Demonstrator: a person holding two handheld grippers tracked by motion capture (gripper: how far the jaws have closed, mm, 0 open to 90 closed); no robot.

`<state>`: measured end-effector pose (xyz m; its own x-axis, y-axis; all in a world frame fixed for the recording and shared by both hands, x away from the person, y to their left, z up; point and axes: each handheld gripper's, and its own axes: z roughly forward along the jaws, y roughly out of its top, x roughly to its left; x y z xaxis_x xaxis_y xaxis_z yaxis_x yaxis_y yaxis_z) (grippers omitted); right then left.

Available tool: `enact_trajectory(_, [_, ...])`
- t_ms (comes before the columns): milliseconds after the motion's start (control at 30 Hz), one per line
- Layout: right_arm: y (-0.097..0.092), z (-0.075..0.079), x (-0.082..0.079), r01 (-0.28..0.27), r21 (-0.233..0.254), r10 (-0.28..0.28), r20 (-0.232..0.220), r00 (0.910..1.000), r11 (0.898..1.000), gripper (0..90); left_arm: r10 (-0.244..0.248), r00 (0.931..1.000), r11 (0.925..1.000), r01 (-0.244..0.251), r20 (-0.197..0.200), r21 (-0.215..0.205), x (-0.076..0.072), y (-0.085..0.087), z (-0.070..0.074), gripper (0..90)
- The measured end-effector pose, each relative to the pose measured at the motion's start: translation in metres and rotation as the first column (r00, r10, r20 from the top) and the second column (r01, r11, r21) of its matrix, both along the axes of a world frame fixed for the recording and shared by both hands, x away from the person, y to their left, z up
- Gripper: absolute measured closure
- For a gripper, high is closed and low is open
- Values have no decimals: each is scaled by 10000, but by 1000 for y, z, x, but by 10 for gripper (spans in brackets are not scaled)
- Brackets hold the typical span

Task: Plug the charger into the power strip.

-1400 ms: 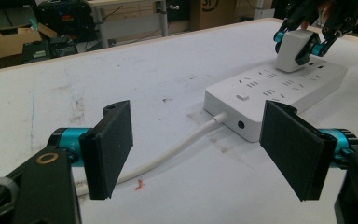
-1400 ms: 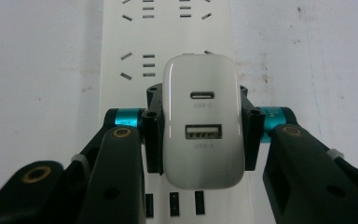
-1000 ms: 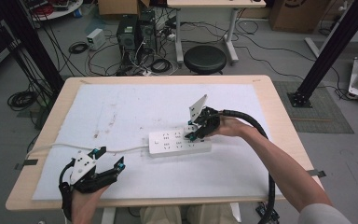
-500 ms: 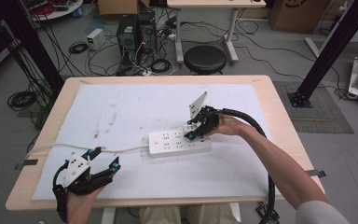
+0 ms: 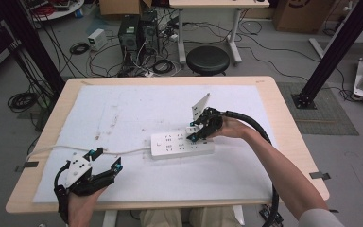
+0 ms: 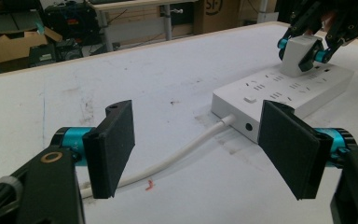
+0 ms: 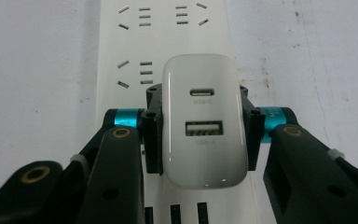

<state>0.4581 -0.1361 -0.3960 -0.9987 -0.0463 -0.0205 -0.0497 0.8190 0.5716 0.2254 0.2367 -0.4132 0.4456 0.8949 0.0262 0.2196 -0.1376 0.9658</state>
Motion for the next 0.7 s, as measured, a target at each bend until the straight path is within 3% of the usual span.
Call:
enact_trajectory(333, [0, 0, 1, 66, 35, -66, -150, 9999, 10000, 620, 210, 9998, 9997, -210, -32, -114, -5, 5, -2, 273])
enact_trajectory(400, [0, 0, 1, 226, 261, -218, -305, 9993, 9994, 515, 184, 9998, 9998, -184, -35, -69, -5, 5, -2, 274])
enact_trajectory(500, [0, -2, 1, 247, 245, -239, -304, 9993, 9994, 484, 169, 9999, 9998, -169, -27, -67, -5, 5, -2, 273])
enact_trajectory(600, [-1, -1, -1, 428, 259, -419, -340, 9985, 9987, 381, 181, 9998, 9998, -182, -30, -95, -5, 5, -3, 273])
enact_trajectory(700, [-1, -1, -1, 439, 316, -427, -387, 9983, 9985, 362, 181, 9998, 9998, -182, -30, -95, -5, 5, -3, 274])
